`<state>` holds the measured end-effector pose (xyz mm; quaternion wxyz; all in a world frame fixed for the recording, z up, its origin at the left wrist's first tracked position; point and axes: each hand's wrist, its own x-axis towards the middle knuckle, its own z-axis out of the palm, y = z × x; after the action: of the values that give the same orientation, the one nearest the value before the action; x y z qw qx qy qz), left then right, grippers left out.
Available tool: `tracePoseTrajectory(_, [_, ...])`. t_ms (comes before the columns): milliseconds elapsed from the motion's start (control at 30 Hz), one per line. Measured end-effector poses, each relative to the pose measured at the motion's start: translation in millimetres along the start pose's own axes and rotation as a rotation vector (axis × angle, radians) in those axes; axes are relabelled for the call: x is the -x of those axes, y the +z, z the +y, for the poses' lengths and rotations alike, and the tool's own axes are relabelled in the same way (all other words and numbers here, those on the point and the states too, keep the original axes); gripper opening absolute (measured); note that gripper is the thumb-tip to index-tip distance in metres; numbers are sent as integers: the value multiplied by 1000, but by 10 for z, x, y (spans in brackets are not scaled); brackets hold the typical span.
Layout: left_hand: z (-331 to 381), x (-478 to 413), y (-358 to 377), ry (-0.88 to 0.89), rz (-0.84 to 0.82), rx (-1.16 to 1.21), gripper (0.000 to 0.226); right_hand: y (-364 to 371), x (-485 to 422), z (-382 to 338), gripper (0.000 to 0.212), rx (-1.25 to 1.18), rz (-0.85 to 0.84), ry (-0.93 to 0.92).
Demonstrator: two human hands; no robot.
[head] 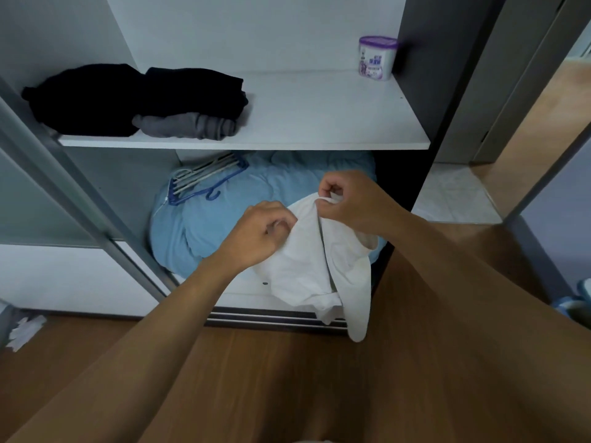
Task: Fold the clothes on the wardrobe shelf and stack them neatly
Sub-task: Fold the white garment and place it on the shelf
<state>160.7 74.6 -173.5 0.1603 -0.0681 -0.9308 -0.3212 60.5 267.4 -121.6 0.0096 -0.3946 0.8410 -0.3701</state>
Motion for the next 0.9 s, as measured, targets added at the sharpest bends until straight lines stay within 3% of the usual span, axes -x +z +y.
tracePoseTrajectory(100, [2, 19, 100, -76, -22, 48, 15, -2, -40, -19, 10, -30, 60, 35])
tracePoseTrajectory(200, [-8, -4, 244, -185, -123, -112, 30, -42, -62, -37, 9, -19, 57, 48])
tracePoseTrajectory(333, [-87, 66, 380, -247, -203, -36, 21, -75, -42, -70, 8, -8, 33, 36])
tracePoseTrajectory(433, [-211, 161, 430, -399, -232, 55, 18, -160, 4, -78, 6, -73, -6, 16])
tracePoseTrajectory(500, [-318, 200, 399, -485, -149, 119, 13, -234, 44, -53, 7, -80, -104, -23])
tracePoseTrajectory(633, [-545, 234, 199, -612, 211, 220, 19, -289, 138, 102, 10, 51, -311, -28])
tracePoseTrajectory(667, [-589, 239, 164, -604, 172, 191, 18, -275, 163, 154, 12, 73, -330, -10])
tracePoseTrajectory(767, [-621, 336, 141, -506, -226, 28, 14, -195, 223, 266, 20, 52, -303, 7])
tracePoseTrajectory(800, [-651, 378, 144, -491, -291, 4, 16, -171, 238, 285, 20, 33, -293, 3])
tracePoseTrajectory(900, [-766, 455, 93, -496, -218, -61, 19, -104, 275, 307, 15, 9, -300, -17])
